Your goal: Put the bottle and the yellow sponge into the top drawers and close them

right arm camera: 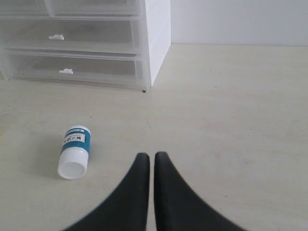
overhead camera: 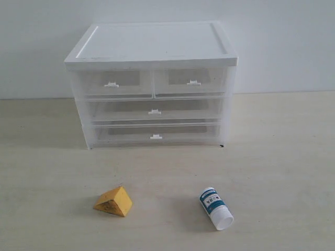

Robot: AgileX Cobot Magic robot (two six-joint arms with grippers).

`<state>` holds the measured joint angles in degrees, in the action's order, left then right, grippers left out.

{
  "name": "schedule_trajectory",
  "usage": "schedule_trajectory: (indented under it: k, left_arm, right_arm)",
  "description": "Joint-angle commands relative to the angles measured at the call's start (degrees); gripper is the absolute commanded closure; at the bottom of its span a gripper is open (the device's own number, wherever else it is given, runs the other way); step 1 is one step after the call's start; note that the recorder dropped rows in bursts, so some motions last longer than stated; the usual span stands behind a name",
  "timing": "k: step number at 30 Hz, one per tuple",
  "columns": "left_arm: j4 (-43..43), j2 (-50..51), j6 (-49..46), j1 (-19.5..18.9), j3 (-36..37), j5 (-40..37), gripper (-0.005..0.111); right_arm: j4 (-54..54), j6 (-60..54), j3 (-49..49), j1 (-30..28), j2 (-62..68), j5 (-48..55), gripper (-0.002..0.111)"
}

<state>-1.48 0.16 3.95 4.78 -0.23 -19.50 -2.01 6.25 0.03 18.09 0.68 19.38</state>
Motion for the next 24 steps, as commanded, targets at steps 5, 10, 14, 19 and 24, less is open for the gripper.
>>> schedule_trajectory:
  k: [5, 10, 14, 19, 24]
  left_arm:
    - [0.0, -0.2, 0.2, 0.5, 0.2, 0.0, 0.103]
    - [0.0, -0.2, 0.2, 0.5, 0.2, 0.0, 0.103]
    - [0.0, -0.2, -0.1, 0.5, 0.2, 0.0, 0.103]
    - [0.6, -0.2, -7.6, 0.5, 0.2, 7.0, 0.103]
    - [10.9, -0.2, 6.7, 0.5, 0.2, 21.9, 0.103]
  right_arm:
    - [0.0, -0.4, 0.0, -0.3, -0.2, -0.2, 0.108]
    - [0.0, -0.4, 0.0, -0.3, -0.2, -0.2, 0.108]
    - [0.0, -0.4, 0.0, -0.3, -0.2, -0.2, 0.108]
    - [0.0, -0.4, 0.0, -0.3, -0.2, -0.2, 0.108]
    - [0.0, -0.4, 0.0, -0.3, -0.2, -0.2, 0.108]
